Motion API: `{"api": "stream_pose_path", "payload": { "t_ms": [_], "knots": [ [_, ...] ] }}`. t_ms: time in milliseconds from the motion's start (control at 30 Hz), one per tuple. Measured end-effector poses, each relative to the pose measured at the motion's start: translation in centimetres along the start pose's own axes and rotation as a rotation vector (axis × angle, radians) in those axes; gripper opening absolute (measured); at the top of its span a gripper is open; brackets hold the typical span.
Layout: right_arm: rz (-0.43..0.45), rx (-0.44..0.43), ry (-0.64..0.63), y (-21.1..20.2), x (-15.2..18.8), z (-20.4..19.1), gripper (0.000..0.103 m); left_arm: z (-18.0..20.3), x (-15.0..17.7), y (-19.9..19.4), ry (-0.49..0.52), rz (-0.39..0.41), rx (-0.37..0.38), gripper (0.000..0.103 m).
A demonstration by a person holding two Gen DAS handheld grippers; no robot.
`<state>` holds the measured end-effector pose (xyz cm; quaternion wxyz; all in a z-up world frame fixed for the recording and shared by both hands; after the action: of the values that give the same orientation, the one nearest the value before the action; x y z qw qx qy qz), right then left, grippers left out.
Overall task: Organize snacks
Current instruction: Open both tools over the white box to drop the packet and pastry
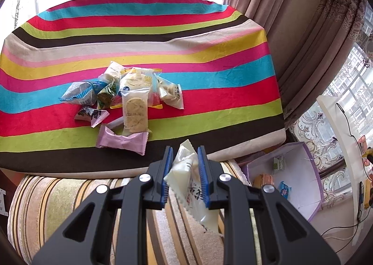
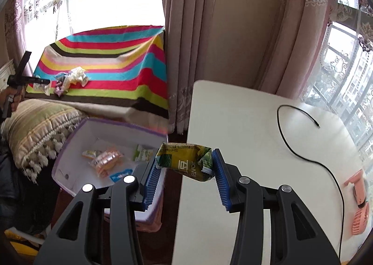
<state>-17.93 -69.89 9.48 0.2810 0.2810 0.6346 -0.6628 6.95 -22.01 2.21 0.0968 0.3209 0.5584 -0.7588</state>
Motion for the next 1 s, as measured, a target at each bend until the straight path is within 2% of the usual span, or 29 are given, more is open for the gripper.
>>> {"api": "stream_pose_path", "payload": {
  "t_ms": [100,167,300,367,467,500,633,700,733,800,833,867,1000],
  "knots": [
    [0.005,0.008,-0.021,1.0,-1.7,-4.1,0.044,2.1,0.0,0.1,0.037,-0.002,0.043,0.022],
    [0.011,-0.017,-0.01,2.2,-2.2,-7.7,0.044,3.9,0.1,0.2,0.073,-0.003,0.076,0.022],
    [0.008,-0.087,0.112,6.1,-1.6,-13.6,0.044,7.9,0.7,0.6,0.148,-0.02,0.143,0.022],
    [-0.012,-0.075,0.127,8.5,-0.7,-16.2,0.044,9.8,1.3,1.1,0.194,-0.038,0.161,0.022],
    [-0.046,-0.053,0.231,12.1,0.7,-17.7,0.044,11.5,2.2,2.1,0.23,-0.076,0.17,0.022],
    [-0.067,-0.03,0.242,13.2,1.2,-18.0,0.044,11.9,2.5,2.5,0.239,-0.087,0.171,0.022],
    [-0.105,-0.026,0.252,15.4,2.0,-19.2,0.045,13.7,3.0,3.2,0.28,-0.105,0.185,0.022],
    [-0.111,-0.026,0.244,15.9,1.8,-19.3,0.054,14.7,3.2,3.6,0.294,-0.115,0.204,0.022],
    [-0.12,-0.025,0.236,16.1,1.8,-19.4,0.071,15.2,3.3,4.0,0.3,-0.125,0.216,0.023],
    [-0.118,-0.032,0.234,16.2,1.7,-19.3,0.087,15.8,3.5,4.5,0.292,-0.14,0.239,0.033],
    [-0.111,-0.035,0.239,16.1,1.7,-19.2,0.087,16.1,3.6,4.8,0.294,-0.146,0.246,0.056],
    [-0.114,-0.041,0.245,16.0,1.7,-19.2,0.087,16.3,3.7,5.0,0.297,-0.145,0.254,0.072],
    [-0.106,-0.057,0.219,14.4,1.8,-19.5,0.087,16.6,4.1,5.3,0.312,-0.15,0.26,0.073]
  ]
}}
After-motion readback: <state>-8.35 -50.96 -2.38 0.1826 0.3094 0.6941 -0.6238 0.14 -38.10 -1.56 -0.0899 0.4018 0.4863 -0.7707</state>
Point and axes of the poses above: each gripper's, at about its wrist camera, not at the fingertips, and y roughly the way its jaws point, z to its right, x to its underside, the point moved 6 cm from there along y, roughly the way its jaws point, and after that the axes turned 4 degrees about y, right-handed, at the moved point
